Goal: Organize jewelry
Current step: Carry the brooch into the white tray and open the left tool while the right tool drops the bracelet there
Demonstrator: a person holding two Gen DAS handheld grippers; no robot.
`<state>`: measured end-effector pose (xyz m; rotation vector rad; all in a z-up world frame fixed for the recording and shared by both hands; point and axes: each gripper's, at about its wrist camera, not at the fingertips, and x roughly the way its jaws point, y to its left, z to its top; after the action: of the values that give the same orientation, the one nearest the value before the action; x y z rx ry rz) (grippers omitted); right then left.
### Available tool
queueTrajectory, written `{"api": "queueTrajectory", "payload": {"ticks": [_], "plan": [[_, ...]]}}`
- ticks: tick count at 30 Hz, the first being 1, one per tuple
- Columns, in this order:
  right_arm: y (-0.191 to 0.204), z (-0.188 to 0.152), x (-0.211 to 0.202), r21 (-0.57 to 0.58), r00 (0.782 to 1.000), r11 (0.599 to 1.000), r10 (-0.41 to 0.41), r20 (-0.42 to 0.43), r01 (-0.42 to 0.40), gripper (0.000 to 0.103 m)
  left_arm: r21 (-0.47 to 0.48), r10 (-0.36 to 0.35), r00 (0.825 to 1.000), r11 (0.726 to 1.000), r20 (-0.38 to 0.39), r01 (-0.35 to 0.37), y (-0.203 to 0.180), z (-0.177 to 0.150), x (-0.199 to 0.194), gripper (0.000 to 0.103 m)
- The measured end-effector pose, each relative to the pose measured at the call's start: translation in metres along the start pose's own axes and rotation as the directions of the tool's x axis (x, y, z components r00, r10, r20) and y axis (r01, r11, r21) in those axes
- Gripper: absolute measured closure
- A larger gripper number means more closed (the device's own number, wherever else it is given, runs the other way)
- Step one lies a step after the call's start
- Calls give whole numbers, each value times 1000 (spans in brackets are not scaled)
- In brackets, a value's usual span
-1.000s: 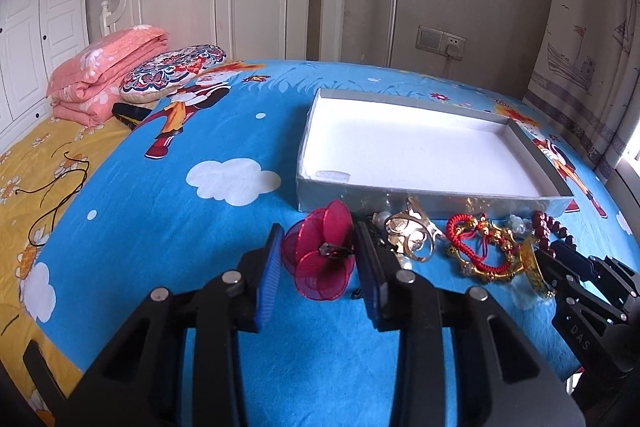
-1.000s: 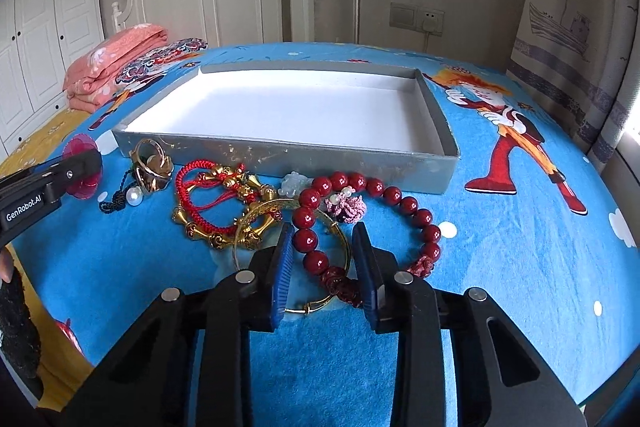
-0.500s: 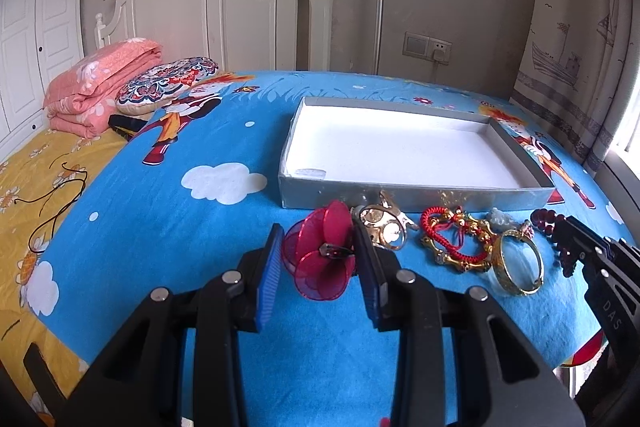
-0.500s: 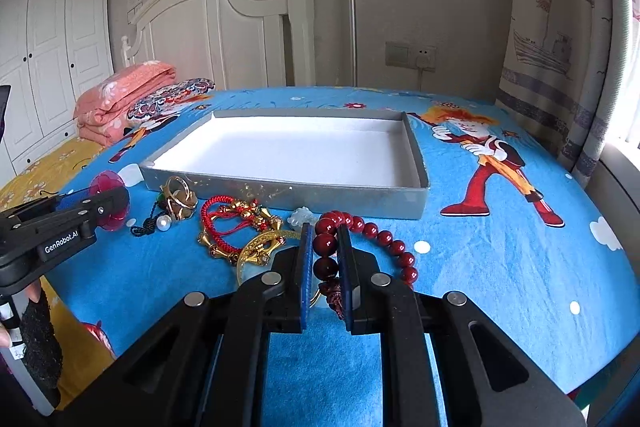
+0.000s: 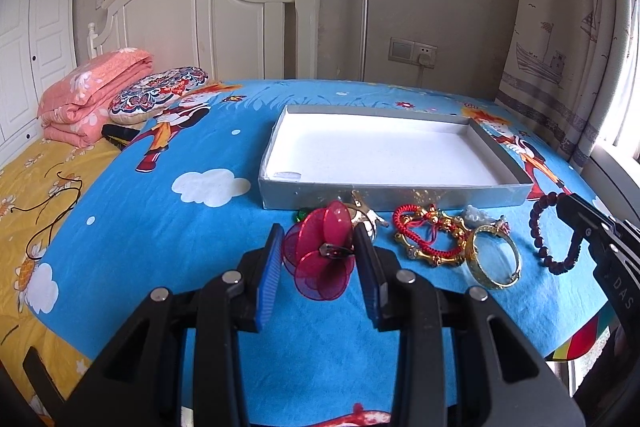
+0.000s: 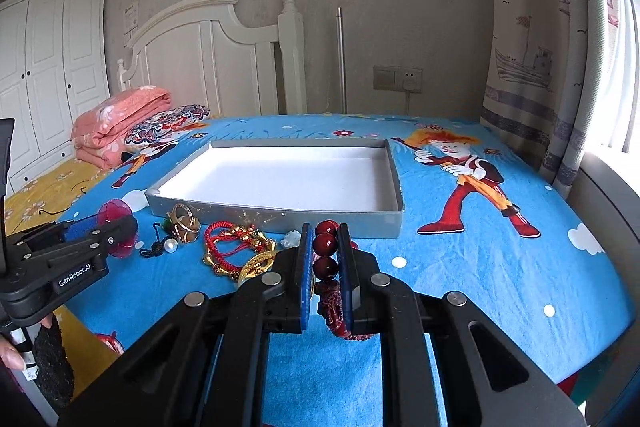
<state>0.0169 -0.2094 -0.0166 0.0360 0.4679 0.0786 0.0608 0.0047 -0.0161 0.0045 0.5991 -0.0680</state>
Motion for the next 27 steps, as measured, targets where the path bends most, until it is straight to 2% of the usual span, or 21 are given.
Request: {"api": "queueTrajectory", "payload": {"ticks": [7, 13, 18, 27], "plan": [[3, 17, 7, -6, 1000, 1000, 7, 29, -7, 89, 14, 2, 1000, 1000, 21, -2, -3, 19, 6, 68], [12, 47, 20, -49, 997, 999, 8, 79, -4, 89, 17, -4, 999, 1000, 32, 4, -5, 53, 23, 68], [12, 69, 45, -56, 997, 998, 7, 72, -3, 89, 40, 4, 1000, 999, 28, -6, -8, 80, 43, 68], [10, 98, 95, -100, 997, 994, -48, 66, 54, 89, 52, 26, 998, 998, -59, -23, -11, 106, 104, 68]]}}
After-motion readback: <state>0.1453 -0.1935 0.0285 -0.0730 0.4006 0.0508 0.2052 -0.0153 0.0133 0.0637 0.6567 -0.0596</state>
